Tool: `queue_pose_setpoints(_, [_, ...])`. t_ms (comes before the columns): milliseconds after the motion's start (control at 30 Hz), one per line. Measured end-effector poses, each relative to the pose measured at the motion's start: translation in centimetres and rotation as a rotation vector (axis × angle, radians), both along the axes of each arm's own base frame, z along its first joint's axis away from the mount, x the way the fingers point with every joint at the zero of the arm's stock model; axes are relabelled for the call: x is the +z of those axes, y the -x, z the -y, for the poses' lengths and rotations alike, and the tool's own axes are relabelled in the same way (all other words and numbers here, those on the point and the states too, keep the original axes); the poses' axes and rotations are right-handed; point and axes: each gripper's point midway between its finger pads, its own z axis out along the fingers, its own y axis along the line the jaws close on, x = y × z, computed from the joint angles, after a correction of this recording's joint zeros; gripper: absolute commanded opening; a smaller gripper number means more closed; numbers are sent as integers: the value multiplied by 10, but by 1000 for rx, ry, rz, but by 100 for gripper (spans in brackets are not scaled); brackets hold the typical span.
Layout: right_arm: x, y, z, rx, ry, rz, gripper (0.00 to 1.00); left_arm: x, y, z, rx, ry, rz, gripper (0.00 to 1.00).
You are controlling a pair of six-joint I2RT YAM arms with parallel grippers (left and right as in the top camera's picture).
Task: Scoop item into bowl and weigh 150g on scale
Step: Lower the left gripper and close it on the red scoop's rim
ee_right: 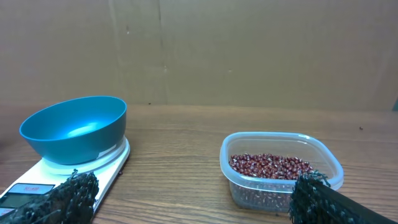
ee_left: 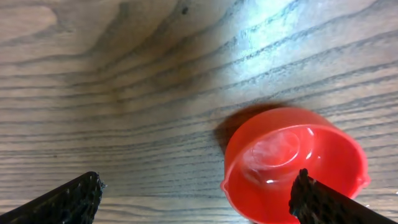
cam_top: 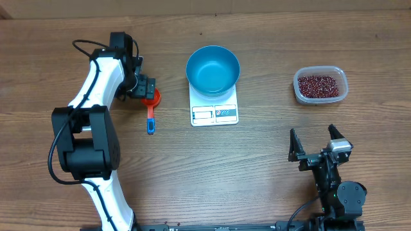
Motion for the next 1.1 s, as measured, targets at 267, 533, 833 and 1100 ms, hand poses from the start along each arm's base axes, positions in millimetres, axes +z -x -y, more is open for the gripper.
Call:
queue_pose_setpoints(267, [0,0,0,0,0,-1,100,-11,7,0,0,0,-17,100])
queue_pose_setpoints(533, [0,0,0,0,0,0,100,-14,10,0,0,0,-24,99])
queue_pose_setpoints(833, [0,0,0,0,0,0,100,-18,11,2,-2,13,-21,100])
queue_pose_setpoints(1100, [0,0,0,0,0,0,100,-19,11,3,-2,15,-24,97])
